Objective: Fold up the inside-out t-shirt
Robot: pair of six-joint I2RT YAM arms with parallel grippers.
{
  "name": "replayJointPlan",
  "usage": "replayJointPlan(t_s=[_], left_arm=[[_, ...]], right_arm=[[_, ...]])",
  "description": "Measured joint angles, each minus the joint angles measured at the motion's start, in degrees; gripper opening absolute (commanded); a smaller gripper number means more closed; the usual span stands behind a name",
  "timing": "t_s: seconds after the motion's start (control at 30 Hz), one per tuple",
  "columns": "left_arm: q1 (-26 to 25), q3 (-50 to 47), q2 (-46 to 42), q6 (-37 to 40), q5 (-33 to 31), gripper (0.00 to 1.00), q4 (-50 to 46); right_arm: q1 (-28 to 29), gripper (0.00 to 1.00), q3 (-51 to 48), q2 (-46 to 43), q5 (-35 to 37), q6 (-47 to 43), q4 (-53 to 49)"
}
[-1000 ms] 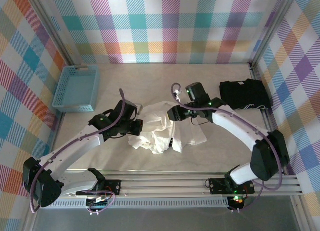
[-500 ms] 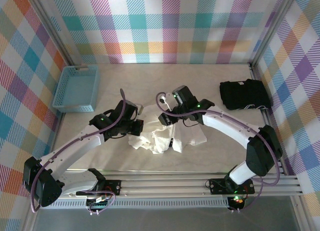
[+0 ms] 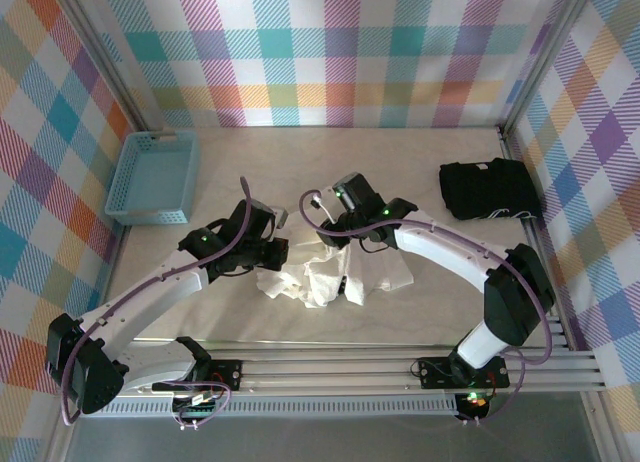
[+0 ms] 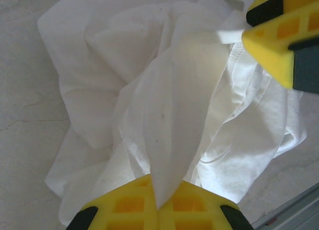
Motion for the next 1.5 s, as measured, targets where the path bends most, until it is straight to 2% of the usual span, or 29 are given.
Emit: replayJointPlan(t_s=[0.1,0.37,0.5,0.63,0.77,1.03,1.27,1.5], left_arm=[[0.00,-0.59,-0.07,0.00,0.00,0.00,0.00],[0.00,-2.21,-0.44,0.00,0.07,0.00,3.17],[0.00,-4.90,-0.57,0.59,1.05,0.00,8.76],[0.00,-7.63,-0.42,2.49,1.68,0.01,14.36],[0.00,-9.40,0.04,4.28,1.86,0.09,19.41],[0.00,-14.36,-2.03,7.98,1.62,0.36,26.91],[-0.46,-20.11,-6.80,11.02,0.13,0.47,30.27],[-2.69,-18.91,-1.40,15.08,-4.72,0.52,29.55]], right_arm=[[0.00,0.00,0.00,-0.44,0.83,0.00,-0.02],[-0.96,0.00,2.38,-2.36,3.30,1.29,-3.37],[-4.42,0.00,5.18,-2.36,0.81,4.17,-5.53],[-9.86,0.00,6.19,-2.23,-4.72,7.72,-6.12],[-13.44,0.00,6.91,-0.83,-10.14,10.25,-6.78],[-14.67,0.00,7.17,0.98,-14.10,11.89,-7.34],[-14.67,0.00,7.17,0.98,-14.88,11.91,-7.34],[-14.67,0.00,7.17,1.03,-14.93,11.91,-7.34]])
